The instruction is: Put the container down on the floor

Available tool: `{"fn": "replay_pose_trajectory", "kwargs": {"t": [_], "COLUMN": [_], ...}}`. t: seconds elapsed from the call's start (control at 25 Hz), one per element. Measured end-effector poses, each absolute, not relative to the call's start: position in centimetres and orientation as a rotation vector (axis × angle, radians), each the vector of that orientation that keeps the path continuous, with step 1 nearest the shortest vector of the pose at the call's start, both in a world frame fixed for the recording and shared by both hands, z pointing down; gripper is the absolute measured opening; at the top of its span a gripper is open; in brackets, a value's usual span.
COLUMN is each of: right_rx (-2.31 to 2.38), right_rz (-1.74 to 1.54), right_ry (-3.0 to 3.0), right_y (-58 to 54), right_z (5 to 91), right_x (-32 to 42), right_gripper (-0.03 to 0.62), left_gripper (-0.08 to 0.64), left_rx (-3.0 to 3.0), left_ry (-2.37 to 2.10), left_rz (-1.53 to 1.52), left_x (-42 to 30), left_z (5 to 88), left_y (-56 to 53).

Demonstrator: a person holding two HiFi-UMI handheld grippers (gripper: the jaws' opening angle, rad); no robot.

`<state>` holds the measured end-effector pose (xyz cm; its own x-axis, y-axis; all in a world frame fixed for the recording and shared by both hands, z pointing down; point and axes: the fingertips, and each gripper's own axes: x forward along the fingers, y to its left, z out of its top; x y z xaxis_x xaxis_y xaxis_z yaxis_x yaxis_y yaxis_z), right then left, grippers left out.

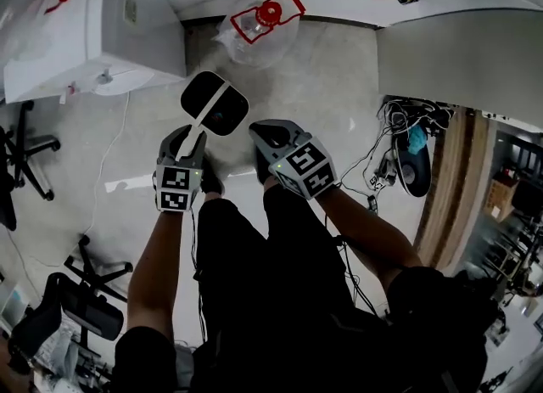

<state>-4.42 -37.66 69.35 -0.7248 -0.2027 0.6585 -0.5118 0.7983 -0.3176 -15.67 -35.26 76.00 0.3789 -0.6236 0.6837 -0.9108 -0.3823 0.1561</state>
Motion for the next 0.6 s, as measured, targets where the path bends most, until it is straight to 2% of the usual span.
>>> {"fn": "replay_pose_trajectory", "kwargs": {"t": [0.32,0.6], "right_rx": [0.63,0.675], "right_rz": [0.636,0.599], "right_ry": [-2.473,-2.53], "right_y": [-40.5,-41.4], "right_z": [58.7,52.9], "right_x": [-5.5,-5.3], "right_gripper": [0.009,0.009], "left_gripper": [0.109,0.057], "left_rx": [2.248,2.304], "left_ry": [-1.493,-1.528], "left_rz": [0.555,0.436], "left_x": [-14.5,-14.1], "left_z": [61.8,53.6], "left_y": [-36.6,-36.6]}}
